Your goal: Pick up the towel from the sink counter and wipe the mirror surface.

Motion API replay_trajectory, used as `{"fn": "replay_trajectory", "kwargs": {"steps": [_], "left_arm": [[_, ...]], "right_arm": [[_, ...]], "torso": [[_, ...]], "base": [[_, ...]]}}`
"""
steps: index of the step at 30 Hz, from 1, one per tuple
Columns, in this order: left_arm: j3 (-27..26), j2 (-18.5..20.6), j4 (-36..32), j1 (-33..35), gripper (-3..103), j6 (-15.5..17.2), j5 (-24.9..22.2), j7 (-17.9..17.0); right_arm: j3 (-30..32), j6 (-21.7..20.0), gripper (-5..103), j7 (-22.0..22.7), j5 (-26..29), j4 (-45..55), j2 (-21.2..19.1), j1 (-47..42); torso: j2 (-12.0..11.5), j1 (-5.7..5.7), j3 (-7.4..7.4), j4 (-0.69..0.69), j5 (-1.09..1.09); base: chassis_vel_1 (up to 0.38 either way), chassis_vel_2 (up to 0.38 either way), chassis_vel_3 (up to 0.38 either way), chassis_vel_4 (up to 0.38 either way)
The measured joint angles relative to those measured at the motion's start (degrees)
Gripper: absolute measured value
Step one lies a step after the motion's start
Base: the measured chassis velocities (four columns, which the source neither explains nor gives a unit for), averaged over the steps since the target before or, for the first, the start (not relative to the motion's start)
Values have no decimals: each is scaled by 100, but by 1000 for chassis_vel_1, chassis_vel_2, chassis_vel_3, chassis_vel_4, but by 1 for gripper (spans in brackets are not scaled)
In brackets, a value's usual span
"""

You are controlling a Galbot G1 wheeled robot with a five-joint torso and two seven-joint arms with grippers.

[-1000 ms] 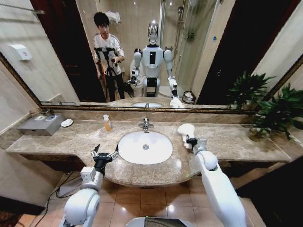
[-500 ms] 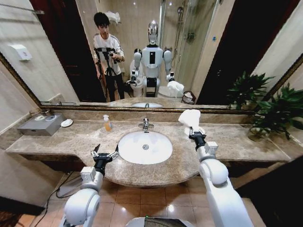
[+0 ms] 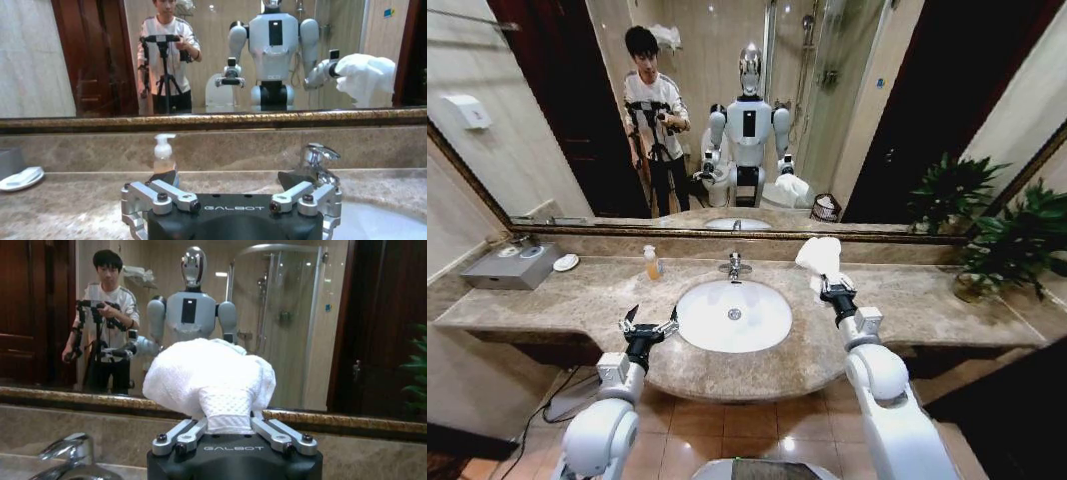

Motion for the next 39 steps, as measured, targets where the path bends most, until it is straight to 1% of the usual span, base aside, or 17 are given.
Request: {"fn": "replay_trajectory", "kwargs": {"steps": [6, 8, 19, 32, 39], "left_arm": [[0, -1, 0, 0, 100, 0, 0, 0], [0, 0, 0, 0, 100, 0, 0, 0], [0, 0, 0, 2, 100, 0, 0, 0], [0, 0, 0, -1, 100, 0, 0, 0], [0, 0, 0, 2, 100, 0, 0, 0]], "right_arm": [[-34, -91, 12, -22, -50, 27, 35, 5], [-59, -112, 12, -55, -74, 33, 52, 7], [-77, -91, 12, -62, -67, -11, 48, 45], [-70, -20, 12, -47, -52, 38, 22, 1], [-74, -8, 12, -22, -4, 40, 17, 106]], "torso": [[-2, 4, 1, 2, 2], [-2, 0, 0, 0, -1], [1, -7, -2, 1, 1], [-1, 3, 0, 0, 1], [0, -5, -1, 1, 2]], "base": [[-76, 79, 85, -72], [0, 0, 0, 0], [-21, 16, 14, -14], [-115, 112, 130, -117], [-19, 30, 23, -32]]}}
